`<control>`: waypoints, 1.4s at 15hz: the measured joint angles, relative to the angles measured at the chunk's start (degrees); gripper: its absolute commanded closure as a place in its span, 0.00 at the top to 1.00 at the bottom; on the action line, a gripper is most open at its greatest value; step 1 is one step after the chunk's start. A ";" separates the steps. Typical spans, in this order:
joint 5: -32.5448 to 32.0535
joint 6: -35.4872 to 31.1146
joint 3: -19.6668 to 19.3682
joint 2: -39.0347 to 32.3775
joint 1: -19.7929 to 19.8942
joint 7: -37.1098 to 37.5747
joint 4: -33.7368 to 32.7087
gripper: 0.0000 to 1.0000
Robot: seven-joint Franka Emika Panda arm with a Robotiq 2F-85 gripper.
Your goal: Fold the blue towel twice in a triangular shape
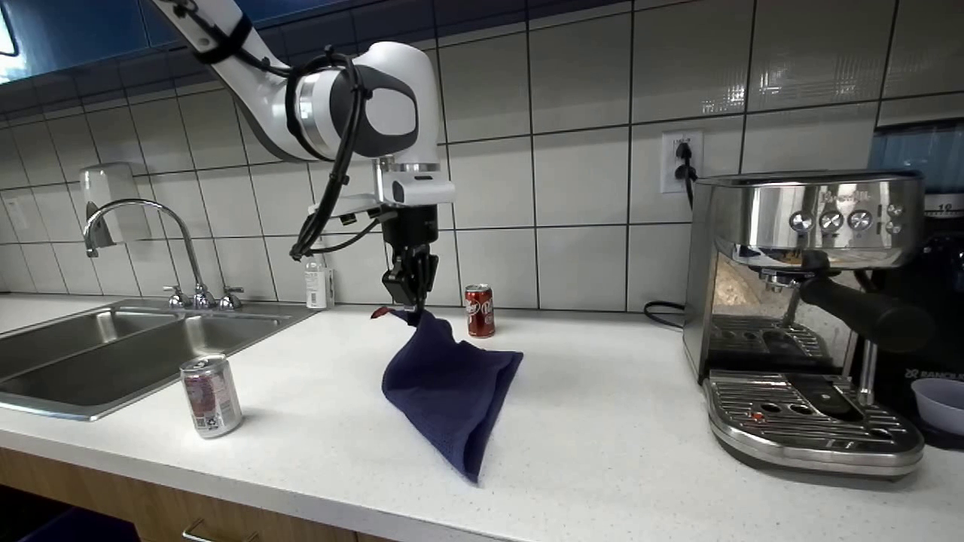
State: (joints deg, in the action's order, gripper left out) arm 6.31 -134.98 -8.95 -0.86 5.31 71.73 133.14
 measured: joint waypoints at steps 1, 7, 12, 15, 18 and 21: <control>0.00 0.00 -0.15 0.36 0.29 0.02 0.25 0.01; -0.01 0.00 -0.74 2.66 1.65 0.06 1.88 0.01; -0.08 0.00 -0.80 4.23 2.81 0.16 3.44 0.01; -0.12 0.00 -0.96 4.56 3.57 0.19 4.33 0.01; -0.20 0.00 -1.21 4.58 4.32 0.20 5.11 0.01; -0.27 0.00 -1.59 4.58 4.93 0.24 5.67 0.01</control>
State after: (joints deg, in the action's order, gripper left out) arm 6.04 -134.98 -10.54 3.72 10.24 71.97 138.81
